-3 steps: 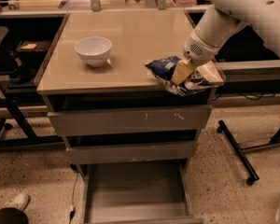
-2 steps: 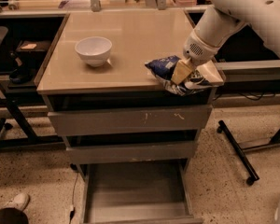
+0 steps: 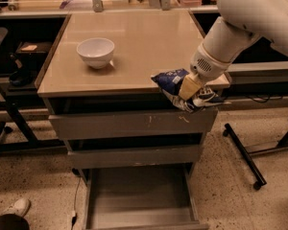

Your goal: Place blue chip bag into bottom drawer

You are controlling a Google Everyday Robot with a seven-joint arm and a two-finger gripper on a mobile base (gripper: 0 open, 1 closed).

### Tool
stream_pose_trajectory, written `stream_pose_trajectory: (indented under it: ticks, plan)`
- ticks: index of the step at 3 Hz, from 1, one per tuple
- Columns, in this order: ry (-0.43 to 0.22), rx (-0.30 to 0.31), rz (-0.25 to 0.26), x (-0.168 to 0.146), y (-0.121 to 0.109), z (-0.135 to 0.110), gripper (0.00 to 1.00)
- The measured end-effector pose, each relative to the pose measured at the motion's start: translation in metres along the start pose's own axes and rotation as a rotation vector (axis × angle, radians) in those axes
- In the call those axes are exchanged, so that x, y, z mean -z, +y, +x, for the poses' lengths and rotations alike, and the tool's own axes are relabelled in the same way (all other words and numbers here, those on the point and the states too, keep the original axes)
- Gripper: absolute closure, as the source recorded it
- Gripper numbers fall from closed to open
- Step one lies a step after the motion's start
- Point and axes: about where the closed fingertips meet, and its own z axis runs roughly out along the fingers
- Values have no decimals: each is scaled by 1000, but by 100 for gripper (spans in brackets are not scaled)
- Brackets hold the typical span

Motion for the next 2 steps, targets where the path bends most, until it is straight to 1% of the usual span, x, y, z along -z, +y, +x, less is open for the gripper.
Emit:
stream_pose_trajectory:
  ticks: [1,2]
  plan:
    - [49,-56,-20,-6,35,38,100]
    - [92,-110,-80,-19,60,76,100]
